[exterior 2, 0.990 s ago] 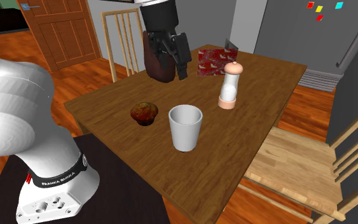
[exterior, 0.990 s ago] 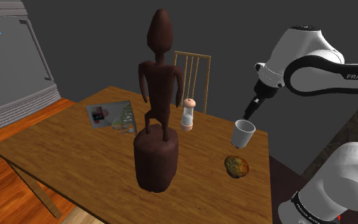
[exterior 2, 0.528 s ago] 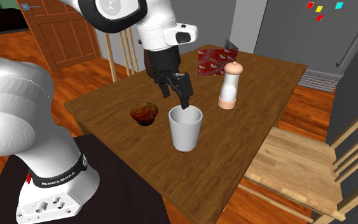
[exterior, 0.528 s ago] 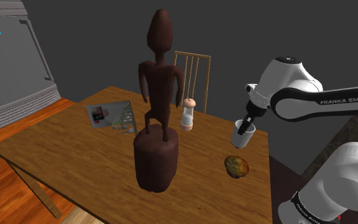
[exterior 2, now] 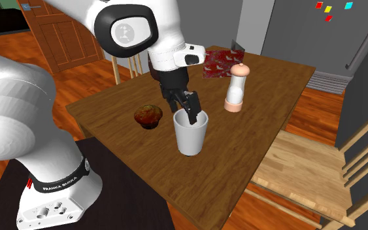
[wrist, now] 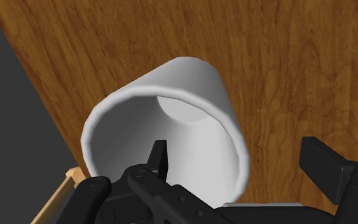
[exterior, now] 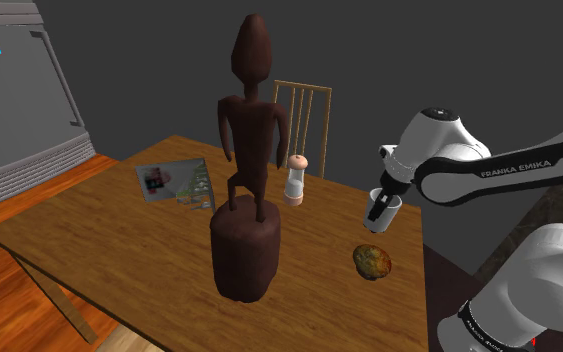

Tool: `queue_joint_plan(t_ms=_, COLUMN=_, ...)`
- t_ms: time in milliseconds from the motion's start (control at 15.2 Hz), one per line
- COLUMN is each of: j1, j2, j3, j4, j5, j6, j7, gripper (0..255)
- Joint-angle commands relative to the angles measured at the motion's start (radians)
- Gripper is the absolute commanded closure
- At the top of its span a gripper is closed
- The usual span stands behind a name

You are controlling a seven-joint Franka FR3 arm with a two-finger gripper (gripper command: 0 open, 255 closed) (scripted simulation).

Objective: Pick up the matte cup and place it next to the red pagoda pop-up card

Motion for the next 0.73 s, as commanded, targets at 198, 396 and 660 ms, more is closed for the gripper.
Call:
queue_joint_plan(t_ms=198, j1=-0.002, j2=0.005, j3=-0.002, j4=-0.005, j5=-0.002, j6=0.011, j7=-0.002, gripper=0)
queue_joint_plan(t_ms=396, j1=-0.002, j2=0.004, j3=-0.002, j4=-0.005, j5=-0.002, j6=0.011, j7=-0.002, gripper=0)
queue_joint_plan(t_ms=660, j1=-0.002, j2=0.004, j3=-0.002, j4=-0.005, j5=-0.002, j6=0.011, j7=-0.002, gripper=255)
